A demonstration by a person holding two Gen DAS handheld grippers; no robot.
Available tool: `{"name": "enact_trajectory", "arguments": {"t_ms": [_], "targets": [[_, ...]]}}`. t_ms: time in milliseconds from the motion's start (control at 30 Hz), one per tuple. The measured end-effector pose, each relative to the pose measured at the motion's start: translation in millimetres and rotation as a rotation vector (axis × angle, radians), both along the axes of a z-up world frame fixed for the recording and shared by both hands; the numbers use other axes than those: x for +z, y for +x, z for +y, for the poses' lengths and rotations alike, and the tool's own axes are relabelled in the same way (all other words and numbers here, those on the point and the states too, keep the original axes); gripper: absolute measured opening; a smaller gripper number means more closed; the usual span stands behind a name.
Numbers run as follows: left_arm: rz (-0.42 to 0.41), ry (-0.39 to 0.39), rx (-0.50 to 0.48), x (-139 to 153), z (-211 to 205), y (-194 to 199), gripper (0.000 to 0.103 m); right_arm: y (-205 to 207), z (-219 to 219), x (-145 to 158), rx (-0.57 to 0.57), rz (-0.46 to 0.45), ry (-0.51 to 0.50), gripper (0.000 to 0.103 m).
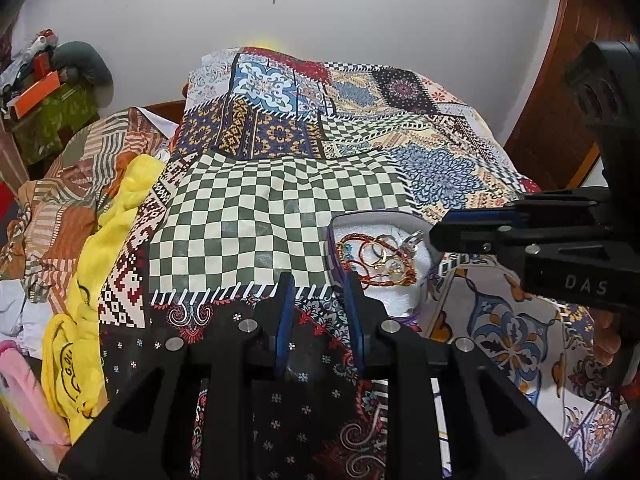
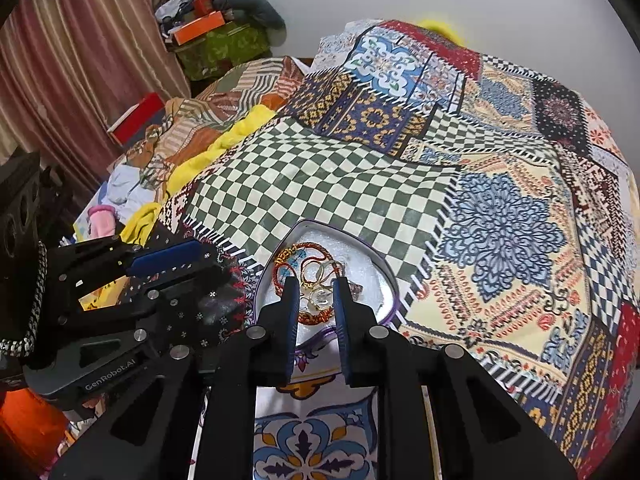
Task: Organize jewelry
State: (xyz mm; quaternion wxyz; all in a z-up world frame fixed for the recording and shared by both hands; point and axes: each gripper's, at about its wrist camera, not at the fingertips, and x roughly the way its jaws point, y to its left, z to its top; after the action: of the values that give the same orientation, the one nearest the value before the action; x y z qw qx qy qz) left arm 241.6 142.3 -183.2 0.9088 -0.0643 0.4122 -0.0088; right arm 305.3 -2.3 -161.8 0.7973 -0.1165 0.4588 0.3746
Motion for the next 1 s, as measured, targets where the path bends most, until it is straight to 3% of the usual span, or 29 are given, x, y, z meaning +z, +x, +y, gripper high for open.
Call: {"name": "enact_trajectory", "arguments": {"t_ms": [300, 533, 633, 733, 800, 933, 1000], "targets": [[-0.105, 0.008, 0.002, 55, -16, -30, 0.024, -35, -30, 59, -0.045, -0.125, 0.079, 0.015], [-0.321, 0.05, 0.011, 137, -37, -89, 0.024, -97, -71, 132, -0.093, -0.342, 0.21, 0.015], [-0.437, 0.071, 0.017, 167, -48, -120, 0.037, -130, -96, 164, -0.13, -0.446, 0.302, 0.016], [-0.554, 0.104, 0.027, 193, -61, -154, 0.042, -160, -116, 185, -0.172, -0.54, 0.382, 0.033], [-0.628, 0.124, 0.042, 207, -69, -176, 0.053, -180, -125, 194, -0.203, -0.612, 0.419, 0.048], [-0.717, 0.145, 0.077, 220, -77, -206, 0.065, -210, -132, 205, -0.23, -0.708, 0.456, 0.069], [-0.754, 0.149, 0.102, 224, -79, -221, 0.082, -225, -132, 205, -0.252, -0.756, 0.462, 0.086]]}}
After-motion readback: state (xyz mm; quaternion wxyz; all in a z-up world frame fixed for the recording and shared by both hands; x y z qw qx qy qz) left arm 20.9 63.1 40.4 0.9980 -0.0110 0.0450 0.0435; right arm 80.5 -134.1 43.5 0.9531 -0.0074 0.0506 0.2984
